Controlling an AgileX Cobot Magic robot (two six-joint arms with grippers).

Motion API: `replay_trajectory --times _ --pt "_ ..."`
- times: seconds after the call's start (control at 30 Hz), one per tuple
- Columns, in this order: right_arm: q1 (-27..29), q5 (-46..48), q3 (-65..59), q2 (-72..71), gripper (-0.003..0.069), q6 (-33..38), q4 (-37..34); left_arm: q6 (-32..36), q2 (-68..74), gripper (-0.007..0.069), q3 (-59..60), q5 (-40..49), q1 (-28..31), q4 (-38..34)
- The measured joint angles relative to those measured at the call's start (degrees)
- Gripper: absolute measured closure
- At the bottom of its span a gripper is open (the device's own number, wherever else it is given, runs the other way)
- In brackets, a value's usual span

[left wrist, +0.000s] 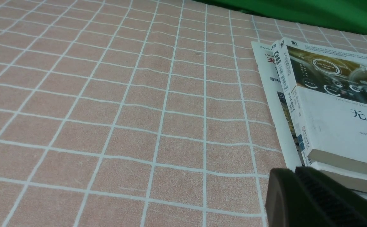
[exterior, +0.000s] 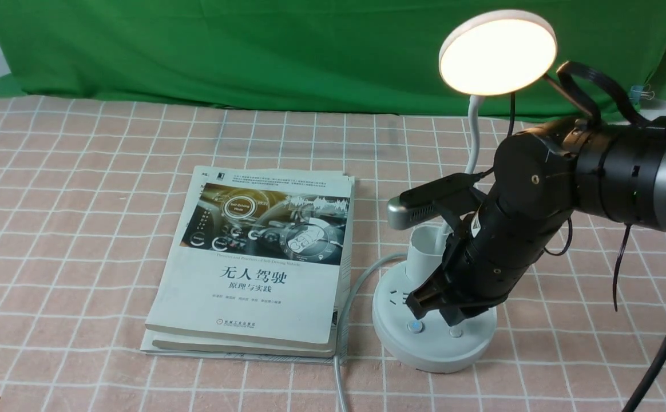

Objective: Turn off the table lamp on the pink coffee tablecloth by hand.
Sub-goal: 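Press the power button on the lamp base to turn the lamp off with the right gripper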

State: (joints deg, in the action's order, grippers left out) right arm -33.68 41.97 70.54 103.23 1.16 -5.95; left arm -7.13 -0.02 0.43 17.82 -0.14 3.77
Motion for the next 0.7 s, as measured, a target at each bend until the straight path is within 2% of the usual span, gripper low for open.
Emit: replay_trajectory --times 0.7 --pt "0.0 1.1 0.1 2.1 0.0619 0.3 0.0 0.0 0.0 0.0618 0.0 0.0 0.0 -0.2"
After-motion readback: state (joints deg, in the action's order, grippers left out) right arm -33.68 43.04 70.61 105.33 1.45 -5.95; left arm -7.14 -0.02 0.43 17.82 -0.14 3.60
